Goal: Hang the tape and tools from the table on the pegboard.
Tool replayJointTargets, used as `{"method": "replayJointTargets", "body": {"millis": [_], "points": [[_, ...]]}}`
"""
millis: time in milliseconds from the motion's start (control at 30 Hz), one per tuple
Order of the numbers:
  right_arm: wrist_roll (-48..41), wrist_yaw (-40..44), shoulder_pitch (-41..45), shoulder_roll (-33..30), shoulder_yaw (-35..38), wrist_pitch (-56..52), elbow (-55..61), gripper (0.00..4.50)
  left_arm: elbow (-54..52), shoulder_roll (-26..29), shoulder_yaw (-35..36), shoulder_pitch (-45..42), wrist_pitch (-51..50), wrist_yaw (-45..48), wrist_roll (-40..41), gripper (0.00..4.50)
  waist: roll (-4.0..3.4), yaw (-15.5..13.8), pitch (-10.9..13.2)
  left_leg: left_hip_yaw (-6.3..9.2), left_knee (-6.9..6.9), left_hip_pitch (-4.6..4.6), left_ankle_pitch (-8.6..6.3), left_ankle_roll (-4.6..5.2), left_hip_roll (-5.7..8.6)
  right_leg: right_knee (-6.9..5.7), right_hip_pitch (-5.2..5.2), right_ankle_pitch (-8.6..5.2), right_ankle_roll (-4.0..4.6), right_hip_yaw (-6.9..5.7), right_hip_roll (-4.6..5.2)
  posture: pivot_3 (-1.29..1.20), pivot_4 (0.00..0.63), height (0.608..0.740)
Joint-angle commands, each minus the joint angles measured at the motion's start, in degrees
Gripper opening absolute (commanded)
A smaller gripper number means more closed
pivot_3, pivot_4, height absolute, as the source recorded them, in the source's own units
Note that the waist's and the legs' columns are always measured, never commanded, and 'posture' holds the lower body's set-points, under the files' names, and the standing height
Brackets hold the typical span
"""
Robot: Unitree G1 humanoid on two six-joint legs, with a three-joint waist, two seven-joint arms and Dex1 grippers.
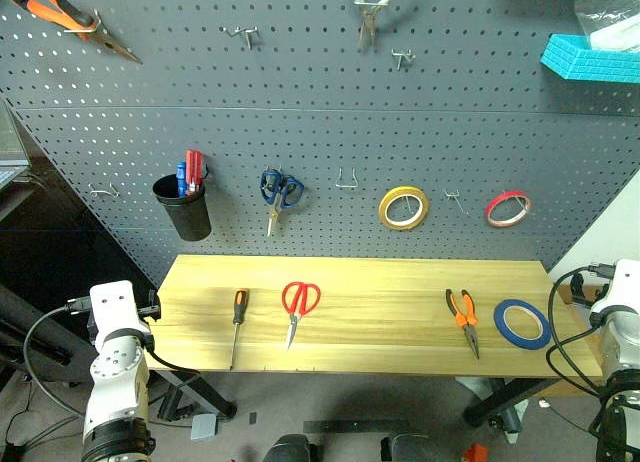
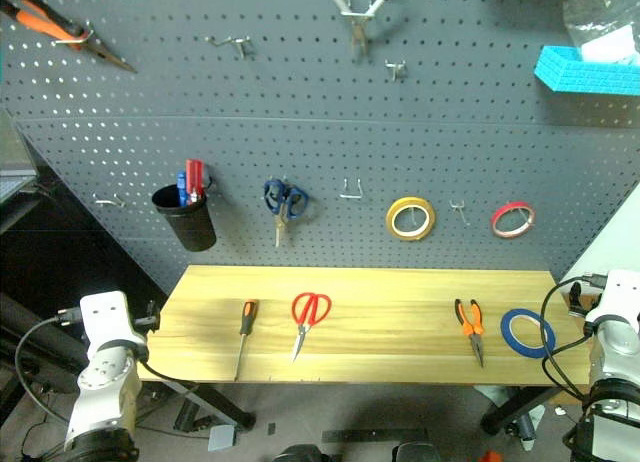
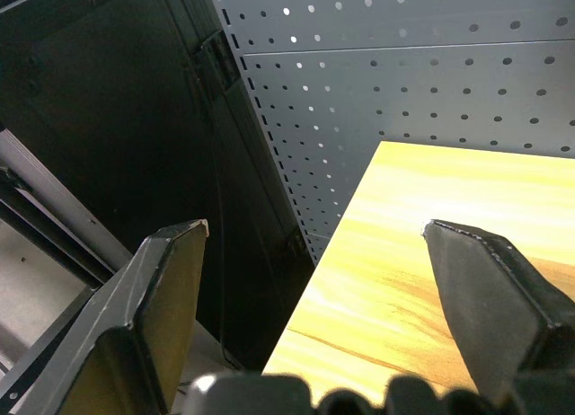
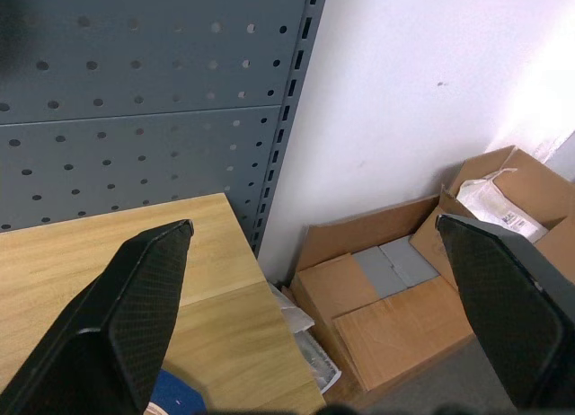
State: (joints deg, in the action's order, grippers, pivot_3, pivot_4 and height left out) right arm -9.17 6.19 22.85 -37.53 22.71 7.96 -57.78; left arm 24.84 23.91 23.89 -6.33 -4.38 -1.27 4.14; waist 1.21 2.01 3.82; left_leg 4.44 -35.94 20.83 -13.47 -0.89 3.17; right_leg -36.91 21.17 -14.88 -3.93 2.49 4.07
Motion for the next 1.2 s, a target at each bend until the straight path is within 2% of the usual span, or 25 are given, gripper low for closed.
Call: {"method": "replayJointTargets", "body": {"millis": [33, 267, 467, 633, 767, 833, 933, 1067, 1100, 1200], "points": [[-0.7, -0.1, 0.1, -0.8, 0.9, 0.2, 1.4, 4.50, -1.3, 1.6, -0.5, -0.7, 1.8, 1.3, -0.1, 4.11, 0.00, 0.0, 0.0, 0.00, 0.00, 0.00, 0.00, 0.00, 0.00, 0.00, 0.00, 0.00, 0.00, 0.00, 0.00, -0.03, 0.000, 0.740], [-0.9, 0.5, -0.6, -0.7, 0.9, -0.1, 1.8, 4.50, -1.2, 2.4, -2.0, -0.3, 3.5, 1.1, -2.4, 4.11, 0.02, 0.0, 0.0, 0.00, 0.00, 0.00, 0.00, 0.00, 0.00, 0.00, 0.00, 0.00, 0.00, 0.00, 0.00, -0.04, 0.006, 0.740], [0.1, 3.6, -3.8, -0.1, -0.9, -0.4, 5.8, 4.50, -7.0, 2.4, -3.9, 1.3, 3.8, 5.3, -1.5, 4.11, 0.03, 0.0, 0.0, 0.00, 0.00, 0.01, -0.01, 0.01, 0.01, 0.01, -0.01, 0.00, 0.00, 0.01, 0.01, -0.05, 0.028, 0.740], [0.9, 10.1, -11.7, 1.3, -5.6, -4.6, 21.2, 4.50, -16.0, 2.0, -9.2, 0.5, 0.2, 9.8, -2.3, 4.11, 0.04, 0.3, 0.3, 0.04, -0.04, 0.02, -0.01, 0.01, -0.01, -0.02, -0.02, -0.01, 0.00, -0.02, 0.01, -0.09, 0.072, 0.740], [-0.3, 14.0, -16.8, 2.4, -8.4, -14.0, 35.1, 4.50, -20.7, 0.9, -13.7, -1.5, -5.9, 13.5, -1.2, 4.11, -0.06, 0.6, 1.5, 0.04, -0.10, 0.04, -0.01, 0.02, -0.01, -0.04, 0.00, -0.02, 0.00, 0.00, 0.01, -0.12, 0.117, 0.740], [-0.6, 13.7, -17.5, 3.2, -9.6, -21.3, 41.3, 4.50, -22.0, 0.4, -18.0, -3.8, -7.2, 15.1, -3.2, 4.11, -0.08, 0.9, 2.7, 0.03, -0.13, 0.00, -0.01, 0.02, -0.03, -0.06, -0.05, -0.04, 0.04, 0.00, 0.01, -0.15, 0.155, 0.740], [-0.2, 13.8, -16.3, 3.4, -11.0, -29.5, 46.1, 4.50, -24.1, -0.3, -22.5, -6.6, -8.9, 20.7, -1.3, 4.11, -0.05, 1.4, 4.3, 0.03, -0.17, 0.09, 0.00, 0.03, -0.02, -0.08, 0.03, -0.06, 0.10, 0.01, 0.01, -0.17, 0.187, 0.740], [-0.5, 14.6, -12.4, 2.8, -11.5, -36.7, 45.5, 4.50, -27.7, 1.1, -27.3, -9.4, -12.0, 28.9, 0.2, 4.11, 0.12, 1.9, 6.4, 0.00, -0.15, 0.41, 0.00, 0.03, -0.03, -0.04, 0.36, 0.09, -0.11, 0.01, 0.02, -0.19, 0.232, 0.740], [-0.6, 15.1, -10.1, 2.4, -11.4, -38.1, 42.7, 4.50, -30.0, 1.6, -29.7, -10.4, -13.9, 33.5, 2.2, 4.11, 0.07, 2.2, 6.7, -0.01, -0.15, 0.59, -0.03, 0.06, -0.03, -0.07, 0.54, 0.25, 0.17, 0.01, 0.01, -0.19, 0.239, 0.740], [0.5, 16.4, -4.0, 0.7, -12.1, -40.4, 34.2, 4.50, -35.6, 2.5, -34.1, -13.0, -18.2, 43.3, 7.6, 4.11, 0.02, 2.9, 8.0, -0.01, -0.19, 1.22, -0.03, 0.08, 0.00, -0.08, 1.11, 0.30, 0.20, 0.01, 0.03, -0.18, 0.258, 0.740]]}}
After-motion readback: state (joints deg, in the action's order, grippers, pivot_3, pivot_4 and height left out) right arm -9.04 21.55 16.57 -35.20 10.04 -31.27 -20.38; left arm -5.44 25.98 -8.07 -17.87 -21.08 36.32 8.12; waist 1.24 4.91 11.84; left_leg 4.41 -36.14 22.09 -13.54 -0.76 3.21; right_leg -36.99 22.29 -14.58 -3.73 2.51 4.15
